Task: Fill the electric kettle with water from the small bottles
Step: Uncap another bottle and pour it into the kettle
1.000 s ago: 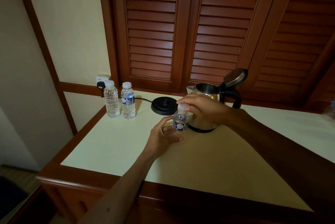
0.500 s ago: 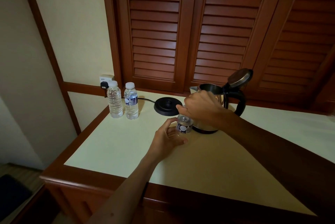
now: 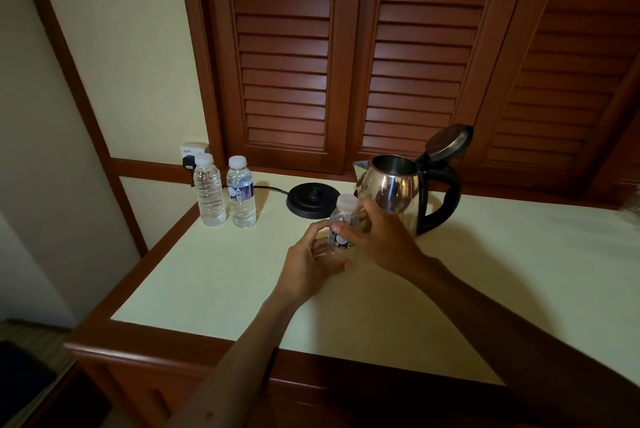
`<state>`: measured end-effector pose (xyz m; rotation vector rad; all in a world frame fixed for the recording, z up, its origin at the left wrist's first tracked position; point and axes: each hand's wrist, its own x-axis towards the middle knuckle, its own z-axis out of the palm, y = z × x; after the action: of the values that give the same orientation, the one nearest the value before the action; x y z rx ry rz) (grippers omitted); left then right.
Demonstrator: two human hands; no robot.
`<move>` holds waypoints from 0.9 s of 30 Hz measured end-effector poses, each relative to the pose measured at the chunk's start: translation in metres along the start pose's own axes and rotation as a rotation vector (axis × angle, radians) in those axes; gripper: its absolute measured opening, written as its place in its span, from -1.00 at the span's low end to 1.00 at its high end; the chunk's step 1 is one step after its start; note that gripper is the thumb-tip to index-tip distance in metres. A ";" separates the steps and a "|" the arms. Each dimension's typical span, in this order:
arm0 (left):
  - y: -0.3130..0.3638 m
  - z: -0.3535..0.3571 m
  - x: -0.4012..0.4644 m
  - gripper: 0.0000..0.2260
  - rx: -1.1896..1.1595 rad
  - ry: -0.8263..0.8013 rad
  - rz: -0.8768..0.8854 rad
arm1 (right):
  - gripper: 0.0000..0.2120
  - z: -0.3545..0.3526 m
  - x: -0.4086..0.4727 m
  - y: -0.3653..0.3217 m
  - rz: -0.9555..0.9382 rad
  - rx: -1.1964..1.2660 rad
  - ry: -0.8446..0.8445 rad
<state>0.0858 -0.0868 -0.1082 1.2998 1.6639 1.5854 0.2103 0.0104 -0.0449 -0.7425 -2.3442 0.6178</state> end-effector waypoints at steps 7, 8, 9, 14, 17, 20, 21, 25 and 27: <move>-0.007 0.009 0.001 -0.37 0.478 -0.060 0.049 | -0.56 0.012 -0.014 0.027 0.017 0.094 0.157; -0.007 0.011 0.000 -0.43 0.549 -0.066 0.063 | -0.53 0.008 -0.018 0.034 0.019 0.112 0.170; -0.007 0.013 -0.001 -0.51 0.624 -0.070 0.092 | -0.52 0.002 -0.023 0.042 0.018 0.132 0.182; -0.015 0.029 -0.006 -0.78 0.939 -0.061 0.310 | -0.44 -0.042 -0.051 0.087 0.077 0.151 0.217; -0.011 0.053 -0.008 -0.88 0.994 -0.021 0.367 | -0.41 -0.074 -0.065 0.114 0.107 0.147 0.223; 0.002 0.098 -0.005 -0.88 0.991 -0.056 0.390 | -0.46 -0.105 -0.076 0.142 0.144 0.109 0.234; 0.007 0.117 -0.002 -0.87 0.986 -0.078 0.401 | -0.48 -0.115 -0.080 0.152 0.156 0.094 0.238; 0.019 0.201 0.016 -0.82 0.929 -0.173 0.446 | -0.48 -0.159 -0.096 0.196 0.198 0.058 0.267; 0.023 0.242 0.029 -0.80 0.908 -0.202 0.449 | -0.47 -0.185 -0.104 0.219 0.206 0.035 0.284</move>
<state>0.2878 0.0496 -0.1275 2.3140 2.1431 0.8082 0.4788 0.1509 -0.0801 -0.9950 -2.0088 0.5955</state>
